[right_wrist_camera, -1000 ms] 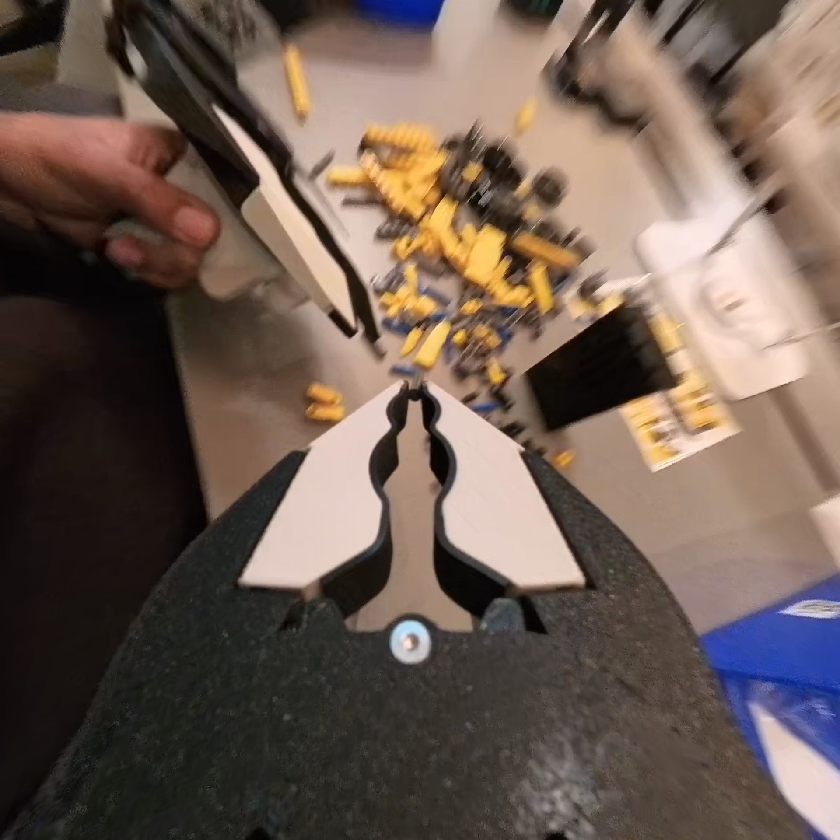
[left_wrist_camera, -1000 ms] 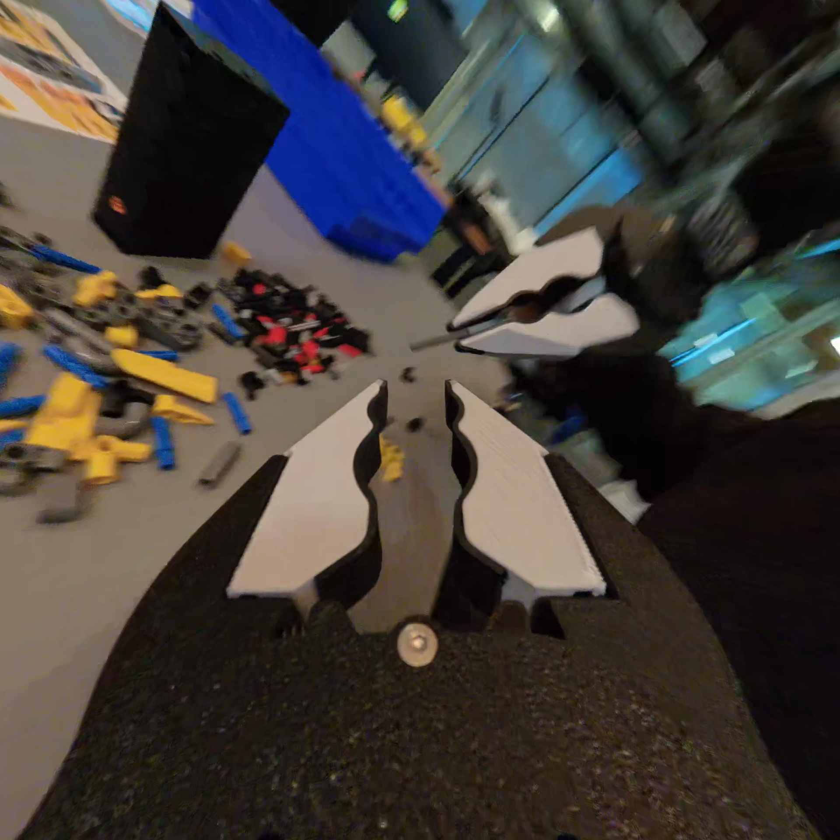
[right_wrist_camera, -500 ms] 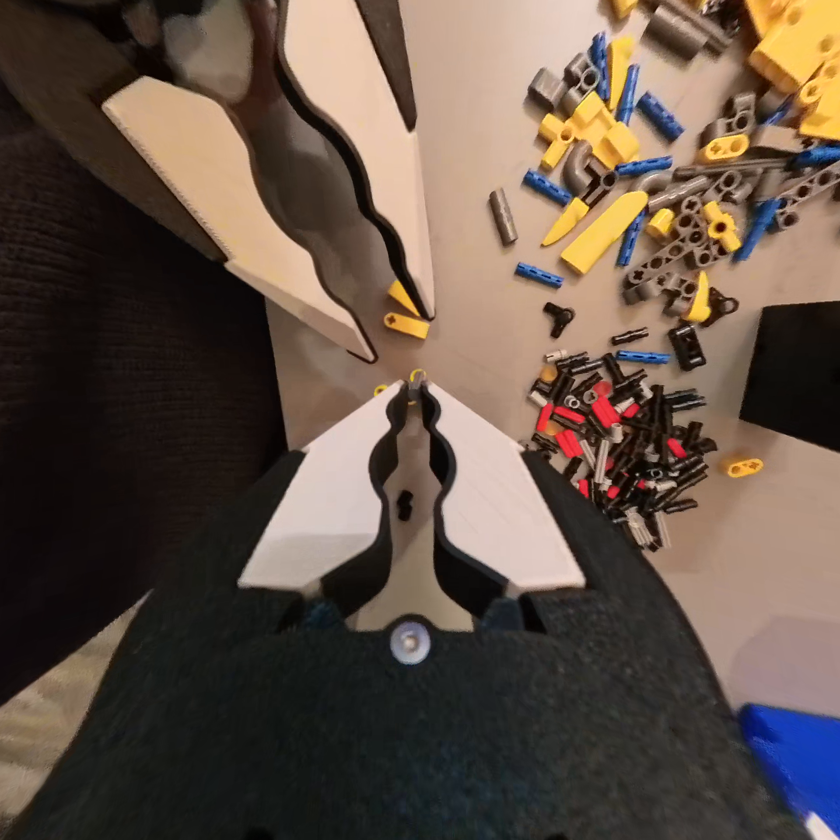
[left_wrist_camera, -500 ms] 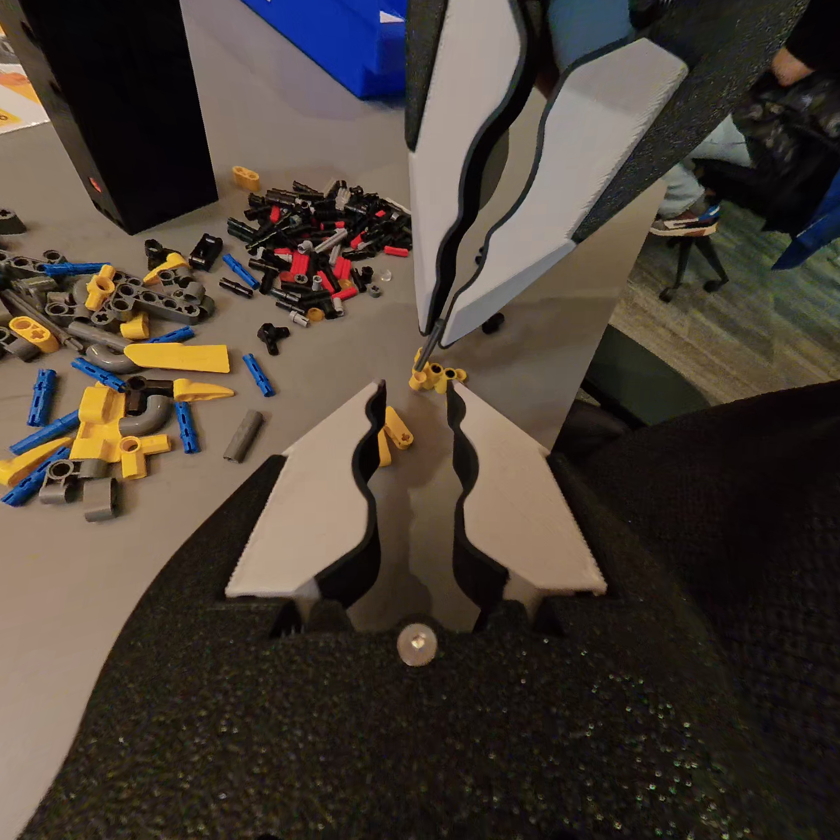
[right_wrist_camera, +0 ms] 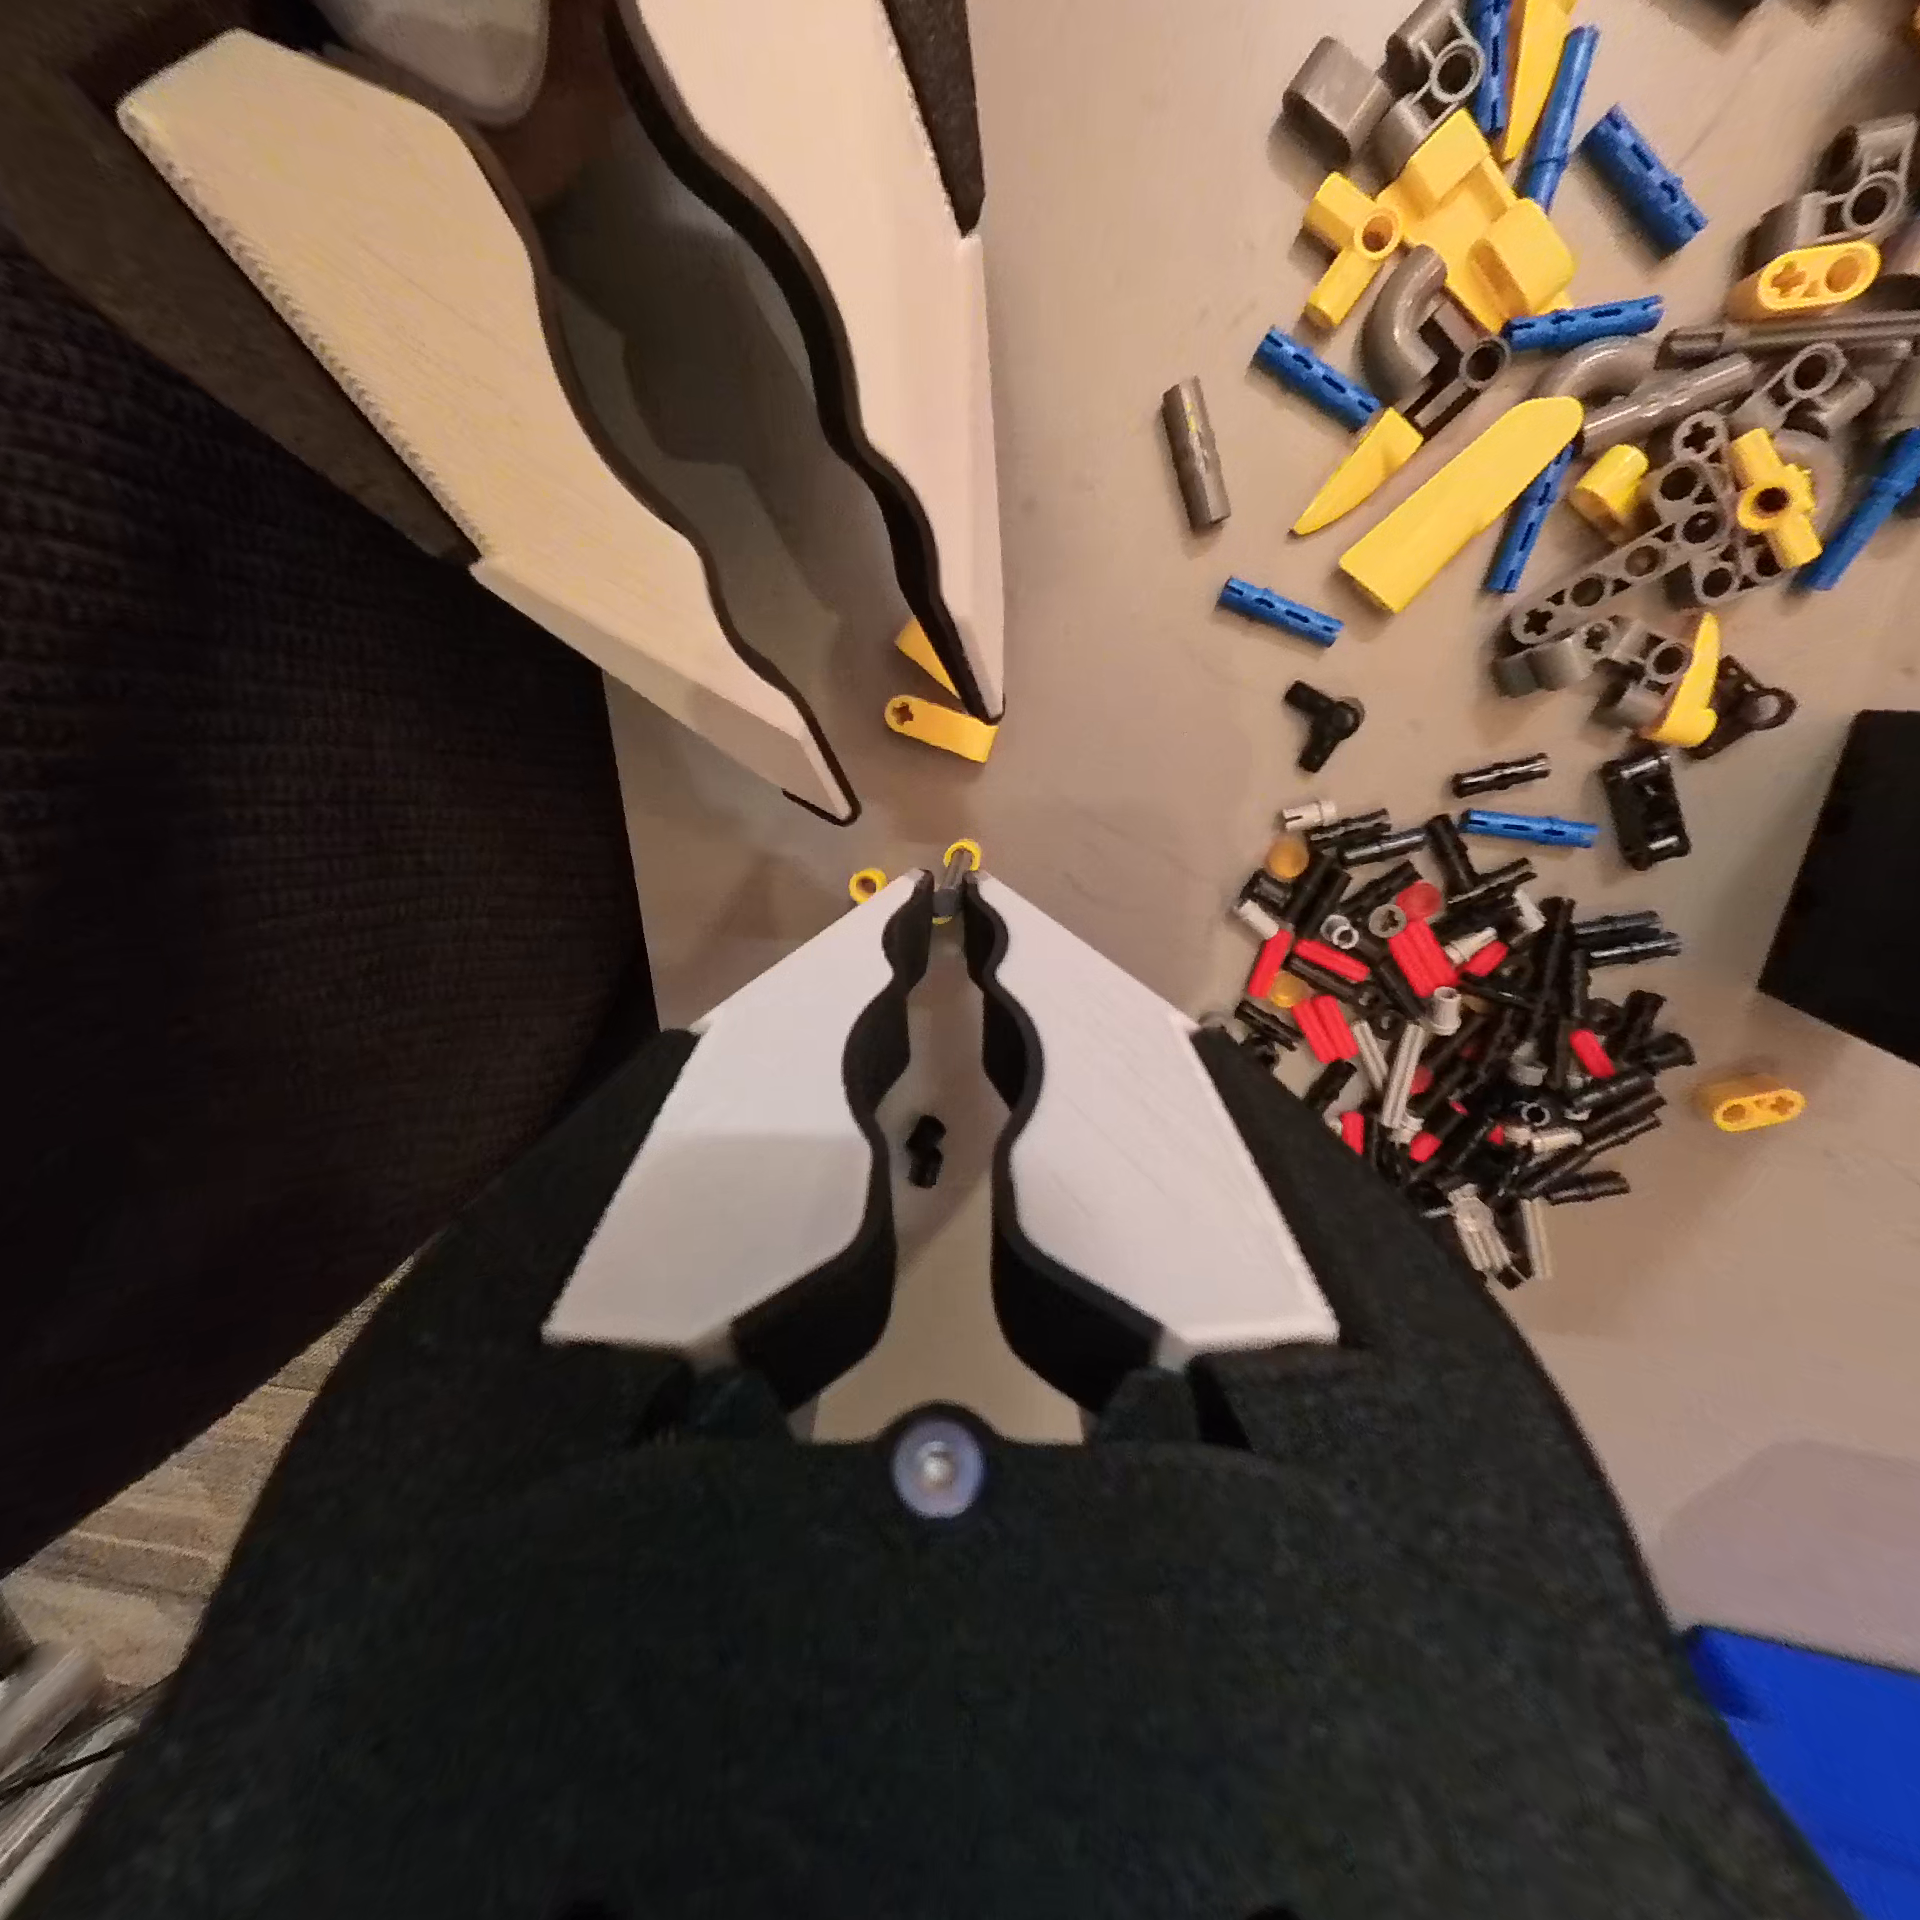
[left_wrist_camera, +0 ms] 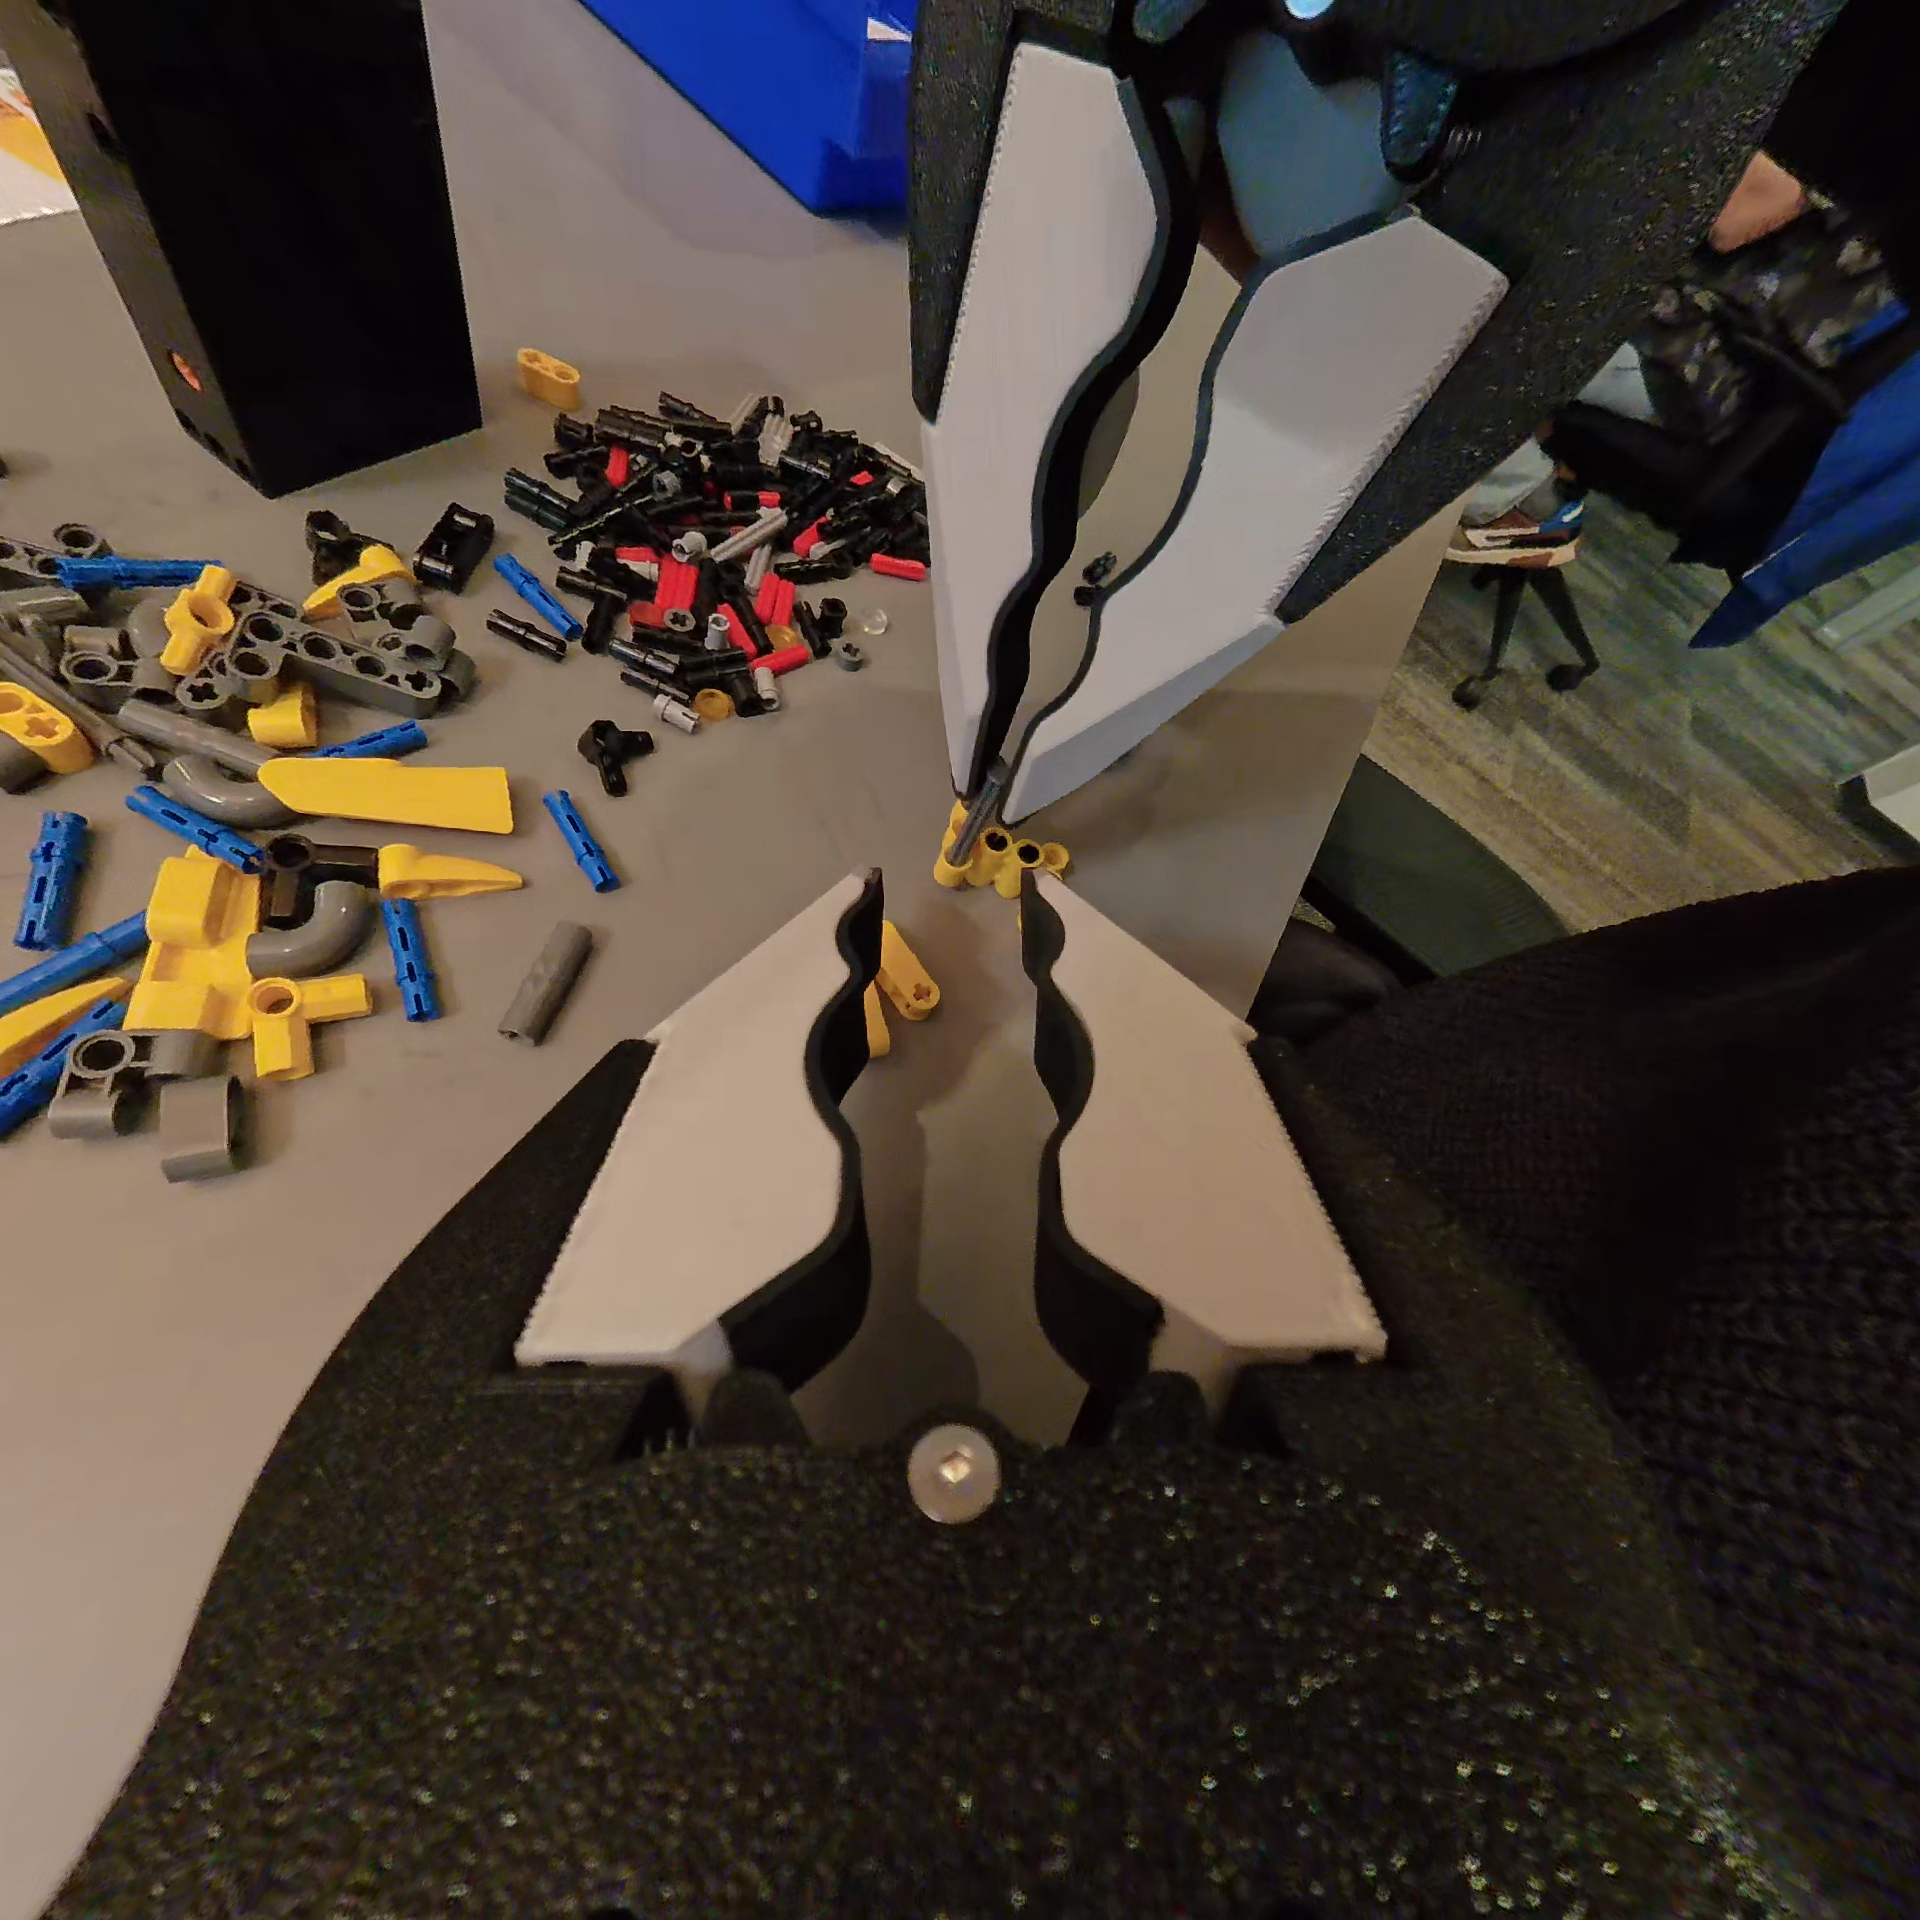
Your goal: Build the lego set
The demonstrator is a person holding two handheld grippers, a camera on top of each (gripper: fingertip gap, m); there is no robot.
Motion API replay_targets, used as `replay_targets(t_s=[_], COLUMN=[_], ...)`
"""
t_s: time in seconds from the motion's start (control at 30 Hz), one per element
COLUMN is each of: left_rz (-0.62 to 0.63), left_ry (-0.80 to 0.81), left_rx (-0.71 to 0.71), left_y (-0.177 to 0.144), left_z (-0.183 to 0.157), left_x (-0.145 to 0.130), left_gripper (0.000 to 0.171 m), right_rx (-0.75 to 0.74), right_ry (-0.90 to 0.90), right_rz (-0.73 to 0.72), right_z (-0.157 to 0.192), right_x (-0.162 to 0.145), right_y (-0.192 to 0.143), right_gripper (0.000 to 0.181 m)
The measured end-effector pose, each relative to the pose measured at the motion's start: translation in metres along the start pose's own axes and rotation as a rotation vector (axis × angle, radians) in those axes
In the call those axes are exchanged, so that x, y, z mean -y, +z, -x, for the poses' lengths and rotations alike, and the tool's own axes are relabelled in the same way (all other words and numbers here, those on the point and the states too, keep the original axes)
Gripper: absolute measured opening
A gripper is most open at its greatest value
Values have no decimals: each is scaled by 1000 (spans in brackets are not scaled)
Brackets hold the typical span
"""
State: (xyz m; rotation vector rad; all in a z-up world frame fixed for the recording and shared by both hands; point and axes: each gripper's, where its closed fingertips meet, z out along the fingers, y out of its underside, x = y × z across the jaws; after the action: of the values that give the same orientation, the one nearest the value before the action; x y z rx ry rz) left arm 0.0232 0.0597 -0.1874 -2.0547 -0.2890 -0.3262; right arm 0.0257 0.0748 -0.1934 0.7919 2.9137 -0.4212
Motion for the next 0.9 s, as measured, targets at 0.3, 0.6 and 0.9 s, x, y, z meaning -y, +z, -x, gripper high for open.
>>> replay_targets(t_s=[0.3,0.6,0.9], left_rz=[1,4,-1], left_ry=[7,9,-3], left_rx=[5,8,6], left_y=[0,1,0], left_z=[0,0,1], left_x=[0,-1,-1], left_gripper=[26,26,26], right_rx=[-57,-83,-304], right_ry=[-28,-18,216], right_rz=[23,-27,-376], right_z=[-3,-2,-20], right_x=[-4,-1,-5], right_y=[4,-6,-51], right_gripper=[6,18,28])
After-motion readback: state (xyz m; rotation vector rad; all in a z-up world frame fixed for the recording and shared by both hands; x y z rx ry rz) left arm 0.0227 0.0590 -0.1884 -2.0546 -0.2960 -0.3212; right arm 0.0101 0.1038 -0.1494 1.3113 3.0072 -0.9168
